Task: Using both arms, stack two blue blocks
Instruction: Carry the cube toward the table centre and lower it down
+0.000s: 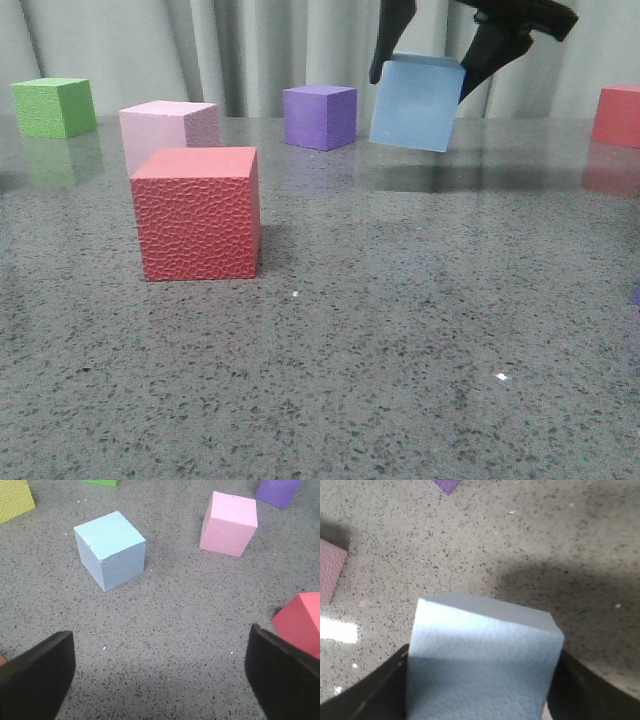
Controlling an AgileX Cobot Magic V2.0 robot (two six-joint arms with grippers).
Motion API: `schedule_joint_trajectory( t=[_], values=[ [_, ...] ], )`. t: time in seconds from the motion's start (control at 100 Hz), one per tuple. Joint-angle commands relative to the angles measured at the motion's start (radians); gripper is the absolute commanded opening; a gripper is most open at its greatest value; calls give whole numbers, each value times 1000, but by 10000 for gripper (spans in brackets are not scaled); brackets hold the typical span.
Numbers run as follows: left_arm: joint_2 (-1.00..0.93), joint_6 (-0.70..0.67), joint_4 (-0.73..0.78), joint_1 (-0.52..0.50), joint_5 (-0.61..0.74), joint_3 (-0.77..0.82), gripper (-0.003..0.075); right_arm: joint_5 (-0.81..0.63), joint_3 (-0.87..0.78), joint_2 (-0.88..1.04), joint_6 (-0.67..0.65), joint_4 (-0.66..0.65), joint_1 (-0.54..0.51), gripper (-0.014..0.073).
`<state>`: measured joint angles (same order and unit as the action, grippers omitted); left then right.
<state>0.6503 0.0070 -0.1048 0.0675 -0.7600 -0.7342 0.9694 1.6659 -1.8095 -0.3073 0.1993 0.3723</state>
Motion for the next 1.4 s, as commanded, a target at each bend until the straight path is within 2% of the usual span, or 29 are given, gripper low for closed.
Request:
schedule_joint_trajectory(
  t=[0.0,0.95,1.02,1.14,1.24,1.39],
  values=[
    [6,-7,-8,-2,61,-36,651,-64,31,37,-19,2,10,329],
    [6,-7,-8,-2,61,-36,651,-52,31,-16,-21,1,17,332],
    [6,-7,-8,-2,61,-36,651,-52,31,-16,-21,1,17,360],
    [6,-7,-8,-2,61,-36,651,-53,31,-16,-16,1,17,479],
    [6,-7,-8,-2,61,-36,651,-53,31,-16,-8,1,17,546],
    [6,-7,-8,-2,61,-36,651,-57,31,-16,0,1,17,563]
  ],
)
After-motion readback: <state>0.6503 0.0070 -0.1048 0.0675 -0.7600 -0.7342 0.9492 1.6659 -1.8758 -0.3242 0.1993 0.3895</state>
